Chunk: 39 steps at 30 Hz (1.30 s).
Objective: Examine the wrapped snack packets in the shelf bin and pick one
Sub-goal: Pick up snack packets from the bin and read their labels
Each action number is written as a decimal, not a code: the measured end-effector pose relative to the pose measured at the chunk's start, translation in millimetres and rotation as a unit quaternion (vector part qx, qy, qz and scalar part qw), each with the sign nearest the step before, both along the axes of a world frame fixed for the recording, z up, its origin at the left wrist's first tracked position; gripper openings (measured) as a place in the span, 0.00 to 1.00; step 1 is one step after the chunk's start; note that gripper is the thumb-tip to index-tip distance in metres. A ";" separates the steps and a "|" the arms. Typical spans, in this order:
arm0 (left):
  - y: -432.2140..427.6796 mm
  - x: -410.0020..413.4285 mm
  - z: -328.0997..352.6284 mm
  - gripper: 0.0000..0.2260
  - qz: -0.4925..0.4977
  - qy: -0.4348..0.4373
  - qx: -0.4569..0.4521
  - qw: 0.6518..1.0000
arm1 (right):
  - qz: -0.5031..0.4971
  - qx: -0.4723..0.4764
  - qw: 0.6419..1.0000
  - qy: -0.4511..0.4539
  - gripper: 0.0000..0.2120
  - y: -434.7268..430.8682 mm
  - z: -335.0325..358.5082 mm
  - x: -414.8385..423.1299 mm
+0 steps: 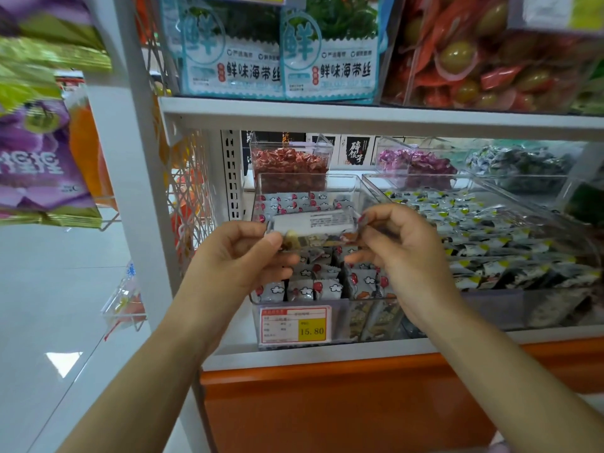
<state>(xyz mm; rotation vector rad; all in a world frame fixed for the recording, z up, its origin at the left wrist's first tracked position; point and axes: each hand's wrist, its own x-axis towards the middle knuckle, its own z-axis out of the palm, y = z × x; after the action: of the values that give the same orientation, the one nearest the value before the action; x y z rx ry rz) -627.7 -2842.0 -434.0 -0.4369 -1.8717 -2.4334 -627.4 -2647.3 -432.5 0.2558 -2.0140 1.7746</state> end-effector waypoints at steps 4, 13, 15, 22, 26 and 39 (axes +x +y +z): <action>-1.8 -2.8 -2.6 0.14 0.029 0.003 -0.017 0.999 | 0.077 -0.086 0.993 -0.036 0.13 -3.7 1.6 1.4; -0.1 2.4 0.6 0.18 -0.008 0.039 -0.107 0.993 | 0.034 -0.010 0.999 -0.017 0.07 -2.1 3.5 4.7; -0.8 3.6 2.7 0.17 -0.015 0.043 -0.127 0.991 | 0.024 0.011 0.999 -0.023 0.09 0.9 5.0 3.6; 2.1 6.3 1.3 0.11 0.068 0.093 -0.312 0.943 | -0.053 0.172 0.982 0.050 0.08 2.1 6.6 5.1; 1.9 8.2 5.1 0.07 0.078 0.095 -0.300 0.946 | -0.043 0.190 0.979 0.057 0.07 -1.9 5.6 8.1; -12.7 1.1 12.0 0.11 0.059 0.072 -0.297 0.950 | 0.023 0.183 0.982 0.048 0.04 -3.4 5.8 8.8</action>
<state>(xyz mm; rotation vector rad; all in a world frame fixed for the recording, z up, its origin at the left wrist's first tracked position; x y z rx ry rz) -626.5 -2854.7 -422.0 -0.4846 -2.4502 -1.6733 -618.6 -2650.8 -426.7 0.4947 -2.2671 1.3747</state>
